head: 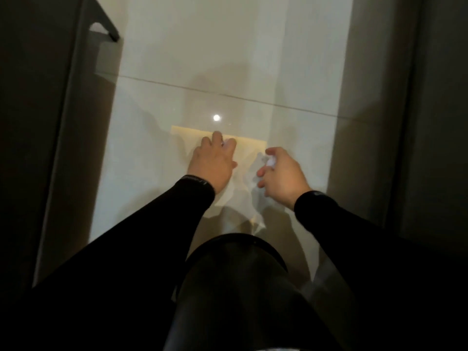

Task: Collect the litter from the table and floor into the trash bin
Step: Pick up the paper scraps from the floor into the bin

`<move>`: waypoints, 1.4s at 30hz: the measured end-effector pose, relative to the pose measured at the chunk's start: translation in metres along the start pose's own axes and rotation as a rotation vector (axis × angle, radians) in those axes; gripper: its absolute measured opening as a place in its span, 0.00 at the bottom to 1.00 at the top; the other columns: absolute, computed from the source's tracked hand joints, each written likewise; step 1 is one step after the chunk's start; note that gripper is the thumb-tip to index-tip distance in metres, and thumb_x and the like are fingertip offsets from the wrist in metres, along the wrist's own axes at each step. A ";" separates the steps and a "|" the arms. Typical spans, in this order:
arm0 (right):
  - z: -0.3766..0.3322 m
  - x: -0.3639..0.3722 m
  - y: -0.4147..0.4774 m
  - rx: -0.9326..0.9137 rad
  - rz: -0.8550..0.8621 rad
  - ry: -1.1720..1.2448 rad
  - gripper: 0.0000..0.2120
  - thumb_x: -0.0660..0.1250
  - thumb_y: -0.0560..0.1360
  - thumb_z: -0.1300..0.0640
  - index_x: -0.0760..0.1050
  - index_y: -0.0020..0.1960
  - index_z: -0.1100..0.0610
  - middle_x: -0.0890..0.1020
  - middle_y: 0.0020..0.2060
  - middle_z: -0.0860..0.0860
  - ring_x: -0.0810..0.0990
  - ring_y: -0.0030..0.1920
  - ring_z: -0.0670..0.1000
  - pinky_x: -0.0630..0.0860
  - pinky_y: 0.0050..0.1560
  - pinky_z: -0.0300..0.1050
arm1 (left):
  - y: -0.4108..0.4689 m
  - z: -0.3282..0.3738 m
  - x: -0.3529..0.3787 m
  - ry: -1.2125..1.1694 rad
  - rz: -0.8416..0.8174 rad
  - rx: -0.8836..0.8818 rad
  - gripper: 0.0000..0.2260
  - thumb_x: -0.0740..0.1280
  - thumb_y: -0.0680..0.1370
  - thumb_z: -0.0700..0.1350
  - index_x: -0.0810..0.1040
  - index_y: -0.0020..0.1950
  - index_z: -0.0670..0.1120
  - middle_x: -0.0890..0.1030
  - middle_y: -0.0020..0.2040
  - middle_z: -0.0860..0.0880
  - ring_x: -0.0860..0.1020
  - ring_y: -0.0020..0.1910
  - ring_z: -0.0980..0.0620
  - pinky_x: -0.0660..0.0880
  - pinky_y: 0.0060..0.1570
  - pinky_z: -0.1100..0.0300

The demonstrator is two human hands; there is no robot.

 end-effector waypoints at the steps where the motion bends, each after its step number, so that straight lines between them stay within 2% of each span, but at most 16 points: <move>1: 0.002 -0.004 -0.003 0.017 -0.012 -0.003 0.18 0.56 0.75 0.64 0.67 0.65 0.59 0.78 0.57 0.60 0.77 0.52 0.57 0.74 0.52 0.46 | 0.000 0.003 0.001 0.052 0.006 0.014 0.16 0.55 0.80 0.46 0.63 0.66 0.40 0.67 0.63 0.37 0.69 0.57 0.39 0.69 0.51 0.48; 4: -0.004 -0.024 -0.018 0.007 0.026 0.010 0.07 0.54 0.76 0.60 0.71 0.47 0.58 0.74 0.42 0.50 0.73 0.43 0.52 0.68 0.36 0.40 | -0.012 0.002 0.000 -0.006 -0.085 -0.018 0.13 0.51 0.78 0.34 0.64 0.63 0.37 0.69 0.61 0.36 0.72 0.56 0.37 0.69 0.49 0.49; 9: -0.020 -0.070 -0.071 0.006 0.173 0.058 0.18 0.51 0.76 0.54 0.65 0.29 0.57 0.69 0.28 0.51 0.66 0.29 0.51 0.62 0.31 0.46 | -0.077 -0.021 -0.032 -0.466 -0.214 -0.242 0.13 0.54 0.78 0.34 0.73 0.59 0.37 0.74 0.59 0.37 0.76 0.55 0.41 0.69 0.48 0.58; 11: -0.023 -0.081 -0.106 0.071 0.186 0.067 0.18 0.52 0.75 0.56 0.62 0.27 0.57 0.67 0.26 0.52 0.64 0.30 0.55 0.60 0.30 0.45 | -0.117 -0.013 -0.076 -0.633 -0.086 -0.235 0.12 0.53 0.79 0.36 0.75 0.55 0.42 0.75 0.57 0.41 0.75 0.52 0.48 0.66 0.47 0.68; 14: -0.021 -0.082 -0.167 0.101 0.133 0.038 0.13 0.52 0.75 0.65 0.60 0.31 0.59 0.67 0.34 0.55 0.66 0.39 0.54 0.60 0.39 0.45 | -0.191 0.017 -0.148 -0.773 0.157 -0.154 0.10 0.53 0.81 0.40 0.72 0.48 0.49 0.73 0.48 0.50 0.72 0.43 0.64 0.62 0.42 0.80; 16: -0.005 -0.081 -0.209 0.159 0.129 0.067 0.13 0.52 0.76 0.68 0.62 0.34 0.59 0.67 0.39 0.54 0.66 0.41 0.52 0.58 0.42 0.41 | -0.237 0.044 -0.171 -0.829 0.185 -0.119 0.10 0.54 0.81 0.41 0.71 0.46 0.53 0.71 0.43 0.56 0.71 0.43 0.72 0.61 0.43 0.84; 20: 0.020 -0.072 -0.283 0.260 0.020 0.230 0.09 0.53 0.80 0.57 0.71 0.52 0.60 0.68 0.34 0.47 0.68 0.34 0.46 0.68 0.41 0.43 | -0.305 0.081 -0.151 -0.874 -0.041 -0.168 0.11 0.55 0.80 0.40 0.74 0.43 0.42 0.77 0.38 0.46 0.72 0.35 0.55 0.69 0.39 0.68; 22: 0.030 -0.065 -0.316 0.326 -0.037 0.345 0.12 0.55 0.79 0.53 0.70 0.42 0.58 0.69 0.31 0.48 0.67 0.30 0.45 0.67 0.32 0.39 | -0.335 0.084 -0.137 -0.902 -0.107 -0.221 0.11 0.57 0.80 0.40 0.77 0.46 0.40 0.78 0.42 0.45 0.75 0.40 0.52 0.70 0.43 0.68; 24: 0.039 -0.054 -0.343 0.420 -0.084 0.496 0.15 0.58 0.78 0.50 0.70 0.37 0.56 0.71 0.29 0.50 0.69 0.27 0.47 0.67 0.26 0.39 | -0.360 0.081 -0.123 -0.951 -0.163 -0.312 0.11 0.58 0.80 0.43 0.79 0.55 0.43 0.81 0.51 0.47 0.79 0.50 0.50 0.74 0.56 0.61; 26: 0.046 -0.041 -0.364 0.492 -0.140 0.683 0.08 0.60 0.78 0.51 0.71 0.46 0.56 0.75 0.34 0.51 0.76 0.31 0.50 0.73 0.26 0.40 | -0.377 0.079 -0.111 -1.004 -0.245 -0.398 0.15 0.58 0.80 0.48 0.74 0.65 0.48 0.80 0.61 0.47 0.77 0.59 0.48 0.72 0.64 0.52; 29: 0.063 -0.032 -0.376 0.504 -0.084 0.906 0.05 0.60 0.79 0.57 0.64 0.53 0.50 0.77 0.40 0.51 0.80 0.38 0.52 0.79 0.32 0.41 | -0.389 0.077 -0.098 -0.942 -0.358 -0.405 0.21 0.58 0.79 0.49 0.64 0.73 0.54 0.77 0.65 0.49 0.74 0.63 0.47 0.69 0.66 0.52; 32: 0.105 -0.022 -0.391 0.620 0.031 0.729 0.06 0.59 0.77 0.62 0.74 0.52 0.60 0.74 0.32 0.54 0.75 0.29 0.51 0.74 0.24 0.38 | -0.394 0.052 -0.091 -0.851 -0.289 -0.483 0.18 0.58 0.78 0.43 0.69 0.69 0.46 0.79 0.62 0.42 0.77 0.58 0.41 0.72 0.62 0.49; 34: 0.138 0.000 -0.403 0.746 0.048 0.666 0.09 0.65 0.74 0.58 0.75 0.49 0.64 0.74 0.33 0.57 0.74 0.28 0.53 0.74 0.26 0.41 | -0.398 0.036 -0.089 -0.852 -0.216 -0.531 0.17 0.58 0.78 0.43 0.71 0.67 0.46 0.80 0.60 0.43 0.79 0.55 0.42 0.74 0.60 0.49; 37: 0.151 0.048 -0.406 0.823 -0.113 0.736 0.13 0.66 0.74 0.50 0.73 0.50 0.60 0.77 0.36 0.57 0.76 0.32 0.54 0.75 0.30 0.43 | -0.399 0.020 -0.083 -0.845 -0.165 -0.536 0.14 0.59 0.78 0.45 0.74 0.64 0.48 0.81 0.57 0.44 0.81 0.52 0.44 0.76 0.57 0.49; 40: 0.152 0.063 -0.389 0.770 -0.048 0.862 0.06 0.59 0.79 0.60 0.73 0.46 0.60 0.78 0.41 0.58 0.76 0.32 0.54 0.74 0.31 0.45 | -0.399 0.009 -0.075 -0.861 -0.154 -0.511 0.12 0.60 0.78 0.45 0.75 0.61 0.48 0.82 0.55 0.44 0.81 0.52 0.43 0.76 0.56 0.48; 42: 0.156 0.059 -0.380 0.712 -0.001 0.788 0.12 0.55 0.79 0.67 0.72 0.38 0.63 0.77 0.39 0.60 0.78 0.26 0.52 0.76 0.26 0.42 | -0.399 0.001 -0.078 -0.842 -0.129 -0.497 0.12 0.60 0.78 0.46 0.76 0.59 0.49 0.82 0.54 0.46 0.81 0.52 0.46 0.76 0.57 0.49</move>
Point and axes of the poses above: each hand's wrist, its own y-axis towards the middle knuckle, its own x-axis out of the palm, z = x × y, the point moved 9 cm from there along y, towards the middle knuckle
